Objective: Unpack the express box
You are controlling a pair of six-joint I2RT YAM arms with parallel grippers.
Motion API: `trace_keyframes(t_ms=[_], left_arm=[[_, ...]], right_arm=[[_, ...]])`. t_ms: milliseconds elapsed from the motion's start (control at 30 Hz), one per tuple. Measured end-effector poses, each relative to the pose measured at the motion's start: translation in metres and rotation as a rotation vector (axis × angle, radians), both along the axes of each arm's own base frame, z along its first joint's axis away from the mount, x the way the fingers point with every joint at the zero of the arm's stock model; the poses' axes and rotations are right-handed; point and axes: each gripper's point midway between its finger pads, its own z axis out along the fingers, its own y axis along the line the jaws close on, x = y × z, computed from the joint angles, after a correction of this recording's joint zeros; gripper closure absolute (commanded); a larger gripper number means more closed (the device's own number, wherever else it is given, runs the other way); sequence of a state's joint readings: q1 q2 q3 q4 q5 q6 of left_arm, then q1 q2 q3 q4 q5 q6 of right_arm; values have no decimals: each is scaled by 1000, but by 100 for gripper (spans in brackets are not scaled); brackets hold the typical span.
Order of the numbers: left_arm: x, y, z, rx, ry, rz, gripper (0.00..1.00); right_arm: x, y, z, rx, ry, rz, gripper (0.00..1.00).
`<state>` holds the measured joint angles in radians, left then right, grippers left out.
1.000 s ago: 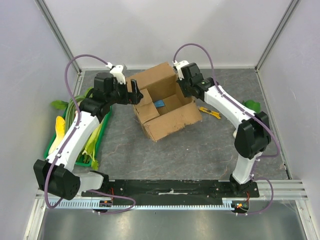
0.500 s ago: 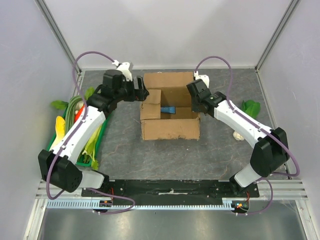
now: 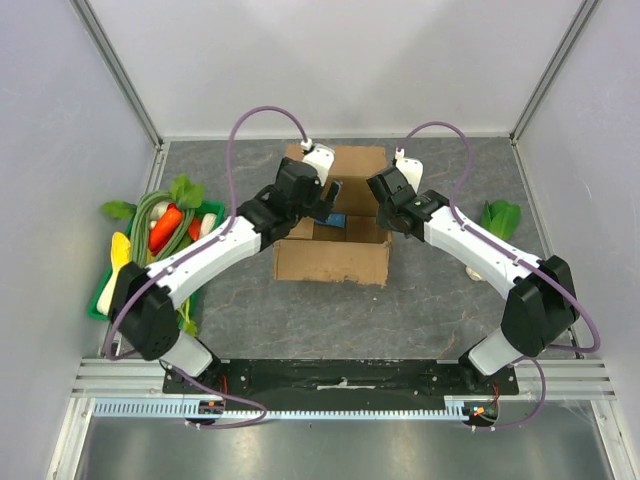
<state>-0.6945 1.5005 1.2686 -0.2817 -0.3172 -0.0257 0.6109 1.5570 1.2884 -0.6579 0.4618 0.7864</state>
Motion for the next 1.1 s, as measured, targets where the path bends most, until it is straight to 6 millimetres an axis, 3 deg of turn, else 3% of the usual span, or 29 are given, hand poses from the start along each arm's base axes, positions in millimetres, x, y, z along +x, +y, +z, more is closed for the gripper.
trace_keyframes(t_ms=[200,300,667,767,900,1033,1100], left_arm=[[18,5,-39,202,-14,64,5],[24,9,-40,235,-26,102,5],[35,39,13,184,-114,238,6],[37,60,35,147,-135,289,6],[37,103,60,97,-157,387,7],[34,136,77,68,-178,456,7],[33,146,75,68,-175,476,7]], right_arm=[[1,0,-4,11,-7,-17,66],[2,0,-5,15,-10,-22,66],[2,2,-4,24,-16,-24,67],[2,1,-5,24,-15,-24,67],[2,1,-5,24,-16,-24,67],[2,1,-5,24,-16,-23,67],[2,1,-5,24,-16,-23,67]])
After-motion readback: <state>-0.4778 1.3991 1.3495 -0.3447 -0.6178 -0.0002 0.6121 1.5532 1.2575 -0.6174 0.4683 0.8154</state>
